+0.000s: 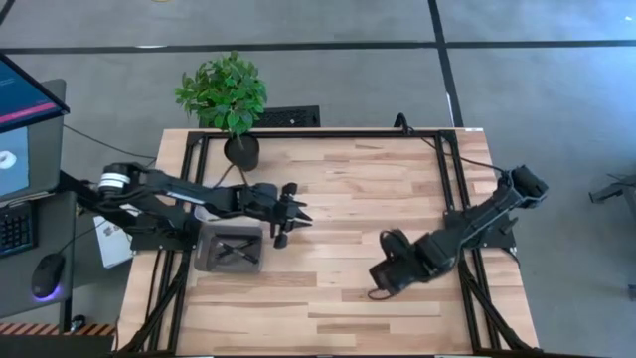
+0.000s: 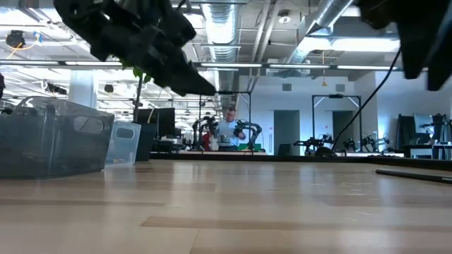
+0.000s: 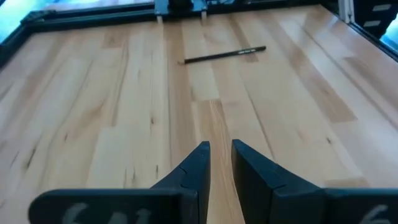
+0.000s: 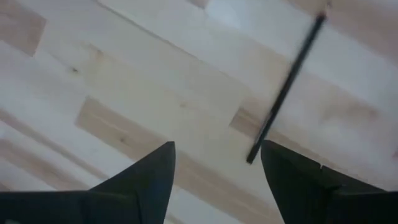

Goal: Sort pens & pencils
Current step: Put the black pencil into the transparent bin

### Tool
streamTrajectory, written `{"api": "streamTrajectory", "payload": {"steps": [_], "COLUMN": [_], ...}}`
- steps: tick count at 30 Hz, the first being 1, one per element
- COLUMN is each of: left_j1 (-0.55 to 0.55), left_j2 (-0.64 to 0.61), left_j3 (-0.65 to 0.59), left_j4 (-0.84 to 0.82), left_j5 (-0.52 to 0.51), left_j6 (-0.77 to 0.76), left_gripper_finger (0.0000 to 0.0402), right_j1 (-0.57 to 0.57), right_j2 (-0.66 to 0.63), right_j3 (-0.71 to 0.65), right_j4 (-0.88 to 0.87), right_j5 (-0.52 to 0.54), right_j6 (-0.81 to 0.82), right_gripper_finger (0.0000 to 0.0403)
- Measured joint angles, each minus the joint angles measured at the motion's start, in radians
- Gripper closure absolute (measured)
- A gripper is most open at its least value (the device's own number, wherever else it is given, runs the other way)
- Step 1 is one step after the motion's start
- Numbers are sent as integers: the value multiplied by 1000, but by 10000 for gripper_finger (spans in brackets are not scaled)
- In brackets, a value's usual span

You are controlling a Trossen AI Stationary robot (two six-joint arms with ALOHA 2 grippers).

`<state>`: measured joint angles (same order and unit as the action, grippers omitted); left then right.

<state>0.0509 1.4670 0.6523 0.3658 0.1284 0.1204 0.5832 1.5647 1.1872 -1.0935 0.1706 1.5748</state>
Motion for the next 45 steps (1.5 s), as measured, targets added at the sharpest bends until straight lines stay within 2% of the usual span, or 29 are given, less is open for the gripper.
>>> {"api": "streamTrajectory", "payload": {"steps": [2, 6, 10, 17, 21, 28, 38, 45], "left_j1": [0, 0, 0, 0, 0, 0, 0, 0], "left_j2": [39, 79, 90, 90, 90, 90, 90, 90], "left_j3": [0, 12, 35, 45, 45, 44, 44, 44], "left_j4": [57, 119, 120, 119, 99, 76, 54, 40], "left_j5": [6, 86, 149, 154, 155, 154, 154, 147], "left_j6": [-1, -2, -3, -4, -4, -4, 12, 17], "left_gripper_finger": [345, 345, 345, 345, 345, 345, 345, 345], "right_j1": [33, 83, 106, 98, 95, 110, 115, 106], "right_j2": [22, 88, 160, 255, 285, 281, 280, 282], "right_j3": [1, 0, 0, 0, -18, -134, -158, -157], "right_j4": [-17, -104, -97, -66, -16, 181, 220, 212], "right_j5": [12, 12, 2, -41, -43, -37, -28, -37], "right_j6": [97, 241, 280, 323, 382, 487, 486, 457], "right_gripper_finger": [138, 138, 138, 139, 148, 167, 187, 226]}}
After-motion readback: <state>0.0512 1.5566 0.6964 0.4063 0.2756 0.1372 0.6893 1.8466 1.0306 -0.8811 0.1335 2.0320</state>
